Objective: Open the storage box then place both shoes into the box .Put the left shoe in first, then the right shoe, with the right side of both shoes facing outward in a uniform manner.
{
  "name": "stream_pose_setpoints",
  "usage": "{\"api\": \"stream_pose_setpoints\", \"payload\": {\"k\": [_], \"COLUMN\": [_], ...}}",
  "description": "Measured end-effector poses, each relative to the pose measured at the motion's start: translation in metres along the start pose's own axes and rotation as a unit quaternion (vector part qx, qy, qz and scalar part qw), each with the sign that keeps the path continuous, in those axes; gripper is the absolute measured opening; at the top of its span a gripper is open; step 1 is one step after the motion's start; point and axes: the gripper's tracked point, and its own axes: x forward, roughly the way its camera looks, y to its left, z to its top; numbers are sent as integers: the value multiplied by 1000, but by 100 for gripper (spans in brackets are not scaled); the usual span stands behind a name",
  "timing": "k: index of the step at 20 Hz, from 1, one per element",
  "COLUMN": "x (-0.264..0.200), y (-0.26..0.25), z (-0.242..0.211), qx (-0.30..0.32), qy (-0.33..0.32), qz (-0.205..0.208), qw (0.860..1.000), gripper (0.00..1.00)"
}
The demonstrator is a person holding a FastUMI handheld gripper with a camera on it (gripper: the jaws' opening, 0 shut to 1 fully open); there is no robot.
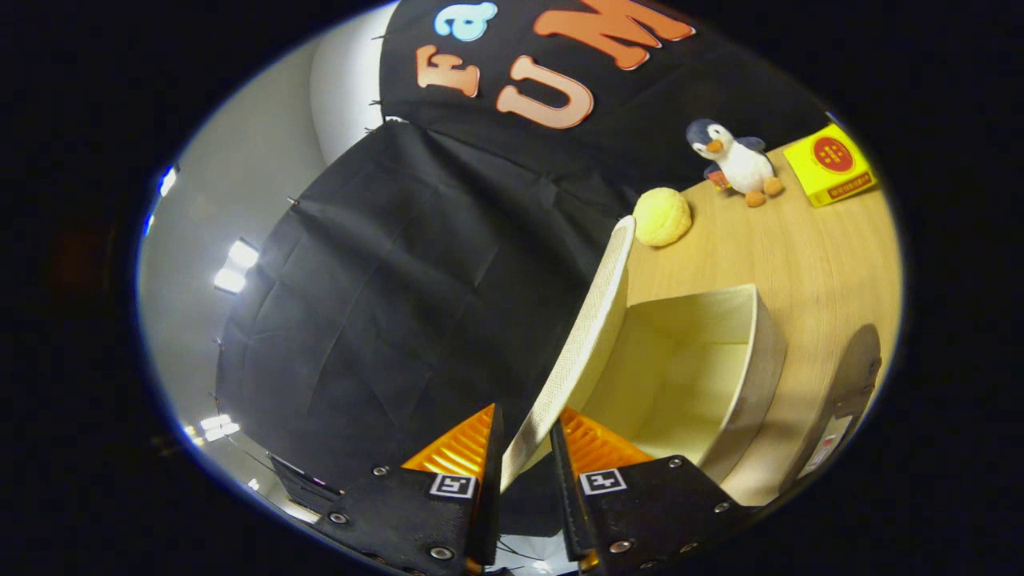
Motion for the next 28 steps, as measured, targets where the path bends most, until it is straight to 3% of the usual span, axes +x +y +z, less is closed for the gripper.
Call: {"api": "stream_pose_setpoints", "payload": {"k": [3,11,16,20,22,25,28], "x": [22,93,153,200,213,219,200], "y": [10,63,76,75,72,72,63], "z": [1,-1,-13,-34,-36,-39,-34], "qx": [-27,-69,-58,-70,-90,-98,-117], "qy": [10,29,42,74,78,87,82], "qz": [-15,-5,-14,-49,-71,-71,-88], "qw": [999,997,997,994,990,989,986], "gripper": [25,26,21,22,41,69,79]}}
